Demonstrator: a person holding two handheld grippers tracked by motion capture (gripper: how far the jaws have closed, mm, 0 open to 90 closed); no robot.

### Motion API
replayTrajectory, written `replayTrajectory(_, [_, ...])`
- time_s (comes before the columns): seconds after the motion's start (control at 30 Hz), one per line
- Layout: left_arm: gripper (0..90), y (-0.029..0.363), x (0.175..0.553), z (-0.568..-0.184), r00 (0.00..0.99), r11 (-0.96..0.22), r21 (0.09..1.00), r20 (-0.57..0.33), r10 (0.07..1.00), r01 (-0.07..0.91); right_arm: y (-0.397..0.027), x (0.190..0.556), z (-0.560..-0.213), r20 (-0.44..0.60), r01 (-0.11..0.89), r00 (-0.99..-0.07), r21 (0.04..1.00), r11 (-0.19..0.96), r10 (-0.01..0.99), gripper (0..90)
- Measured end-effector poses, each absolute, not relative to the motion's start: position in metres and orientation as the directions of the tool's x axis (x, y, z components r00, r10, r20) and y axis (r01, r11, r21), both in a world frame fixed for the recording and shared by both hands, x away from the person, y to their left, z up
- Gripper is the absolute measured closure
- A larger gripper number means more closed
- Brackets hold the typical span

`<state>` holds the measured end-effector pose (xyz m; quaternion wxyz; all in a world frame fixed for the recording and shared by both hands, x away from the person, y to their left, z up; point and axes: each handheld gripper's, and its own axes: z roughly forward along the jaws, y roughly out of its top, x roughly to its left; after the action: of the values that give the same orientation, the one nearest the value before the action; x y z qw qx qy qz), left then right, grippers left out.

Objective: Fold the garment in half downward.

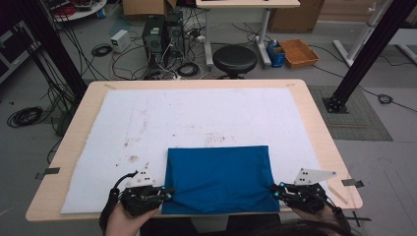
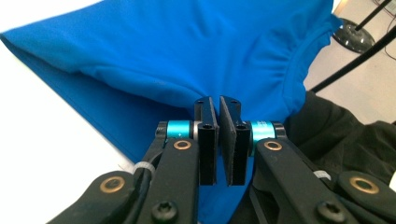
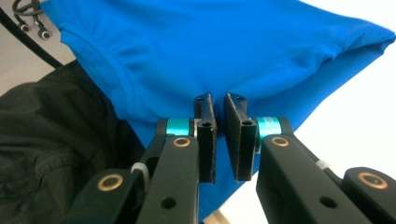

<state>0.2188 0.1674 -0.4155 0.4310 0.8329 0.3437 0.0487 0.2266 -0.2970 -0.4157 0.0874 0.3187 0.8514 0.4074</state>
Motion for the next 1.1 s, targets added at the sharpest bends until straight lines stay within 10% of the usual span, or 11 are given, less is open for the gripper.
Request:
replayTrajectory(0.2, [82.8, 0.166, 0.219, -0.426, 0.755, -0.42, 0.733, -0.193, 0.626, 0.536, -0.294, 0.224, -0.421, 0.095, 0.468, -0.788, 0.735, 0.492, 0.608, 83.3])
replayTrajectory(0.63, [48.0, 0.176, 0.25, -0.408, 0.654, -0.312, 0.797, -0.134, 0.745, 0.518, -0.304, 0.255, -0.409, 0.067, 0.489, -0.7, 0.77, 0.409, 0.711, 57.0])
replayTrajectory(1.1, [46.7, 0.17, 0.346, -0.418, 0.56, -0.267, 0.799, -0.104, 0.822, 0.539, -0.295, 0.36, -0.416, 0.12, 0.58, -0.545, 0.769, 0.269, 0.83, 53.5])
